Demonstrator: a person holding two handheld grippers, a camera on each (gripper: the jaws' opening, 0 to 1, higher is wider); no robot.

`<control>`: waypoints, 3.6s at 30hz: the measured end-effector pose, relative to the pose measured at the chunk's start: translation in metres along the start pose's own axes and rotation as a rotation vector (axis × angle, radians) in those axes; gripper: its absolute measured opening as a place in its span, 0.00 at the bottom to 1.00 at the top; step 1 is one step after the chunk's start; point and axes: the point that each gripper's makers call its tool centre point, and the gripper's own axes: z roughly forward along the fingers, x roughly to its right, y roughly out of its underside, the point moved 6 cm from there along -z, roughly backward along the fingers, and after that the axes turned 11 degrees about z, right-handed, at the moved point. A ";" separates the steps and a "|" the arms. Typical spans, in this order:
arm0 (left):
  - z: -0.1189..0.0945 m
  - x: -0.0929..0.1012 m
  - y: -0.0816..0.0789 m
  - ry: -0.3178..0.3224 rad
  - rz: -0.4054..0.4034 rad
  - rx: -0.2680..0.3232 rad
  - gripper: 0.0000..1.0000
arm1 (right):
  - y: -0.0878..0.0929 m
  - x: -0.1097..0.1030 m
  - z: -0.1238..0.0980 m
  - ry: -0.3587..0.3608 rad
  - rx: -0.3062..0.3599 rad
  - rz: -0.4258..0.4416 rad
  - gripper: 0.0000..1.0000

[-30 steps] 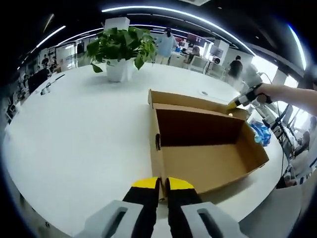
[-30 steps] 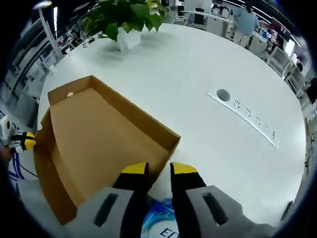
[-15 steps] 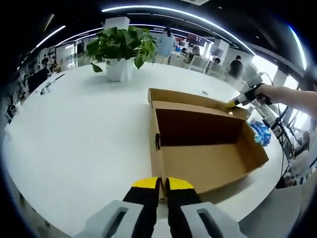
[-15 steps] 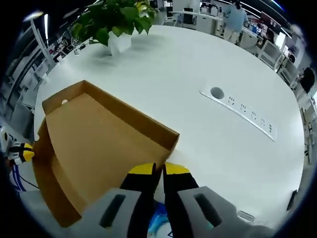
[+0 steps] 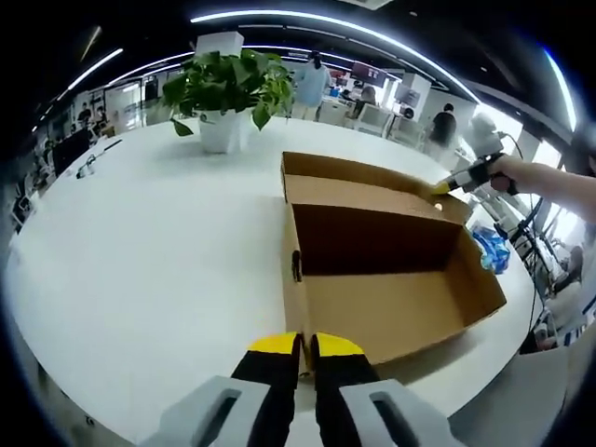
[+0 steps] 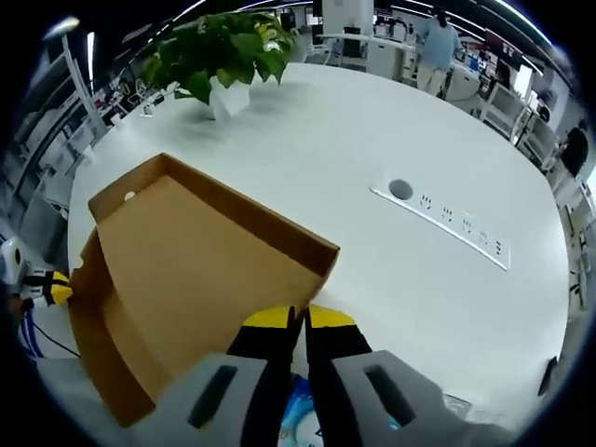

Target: Operate the shoe box by opening the lid, removing the specified soft item, and placing it in the target area until the item is outside and the box remains undamaged.

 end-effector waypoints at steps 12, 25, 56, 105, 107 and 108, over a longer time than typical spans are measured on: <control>0.000 0.001 0.000 -0.007 0.006 -0.001 0.04 | -0.004 -0.005 -0.021 -0.016 0.062 -0.021 0.02; -0.001 0.001 0.000 -0.008 0.012 -0.001 0.04 | -0.007 -0.010 -0.041 -0.023 0.143 -0.057 0.01; 0.000 0.001 -0.001 0.000 0.023 0.006 0.04 | 0.010 -0.031 -0.091 -0.049 0.325 -0.070 0.00; 0.000 0.003 0.000 0.026 0.028 0.044 0.11 | 0.087 -0.067 -0.134 -0.051 0.473 -0.001 0.01; 0.000 0.003 0.000 0.030 0.026 0.047 0.12 | 0.090 -0.068 -0.134 -0.054 0.477 0.007 0.02; 0.000 0.004 0.000 0.031 0.027 0.047 0.13 | 0.092 -0.069 -0.134 -0.052 0.480 0.007 0.02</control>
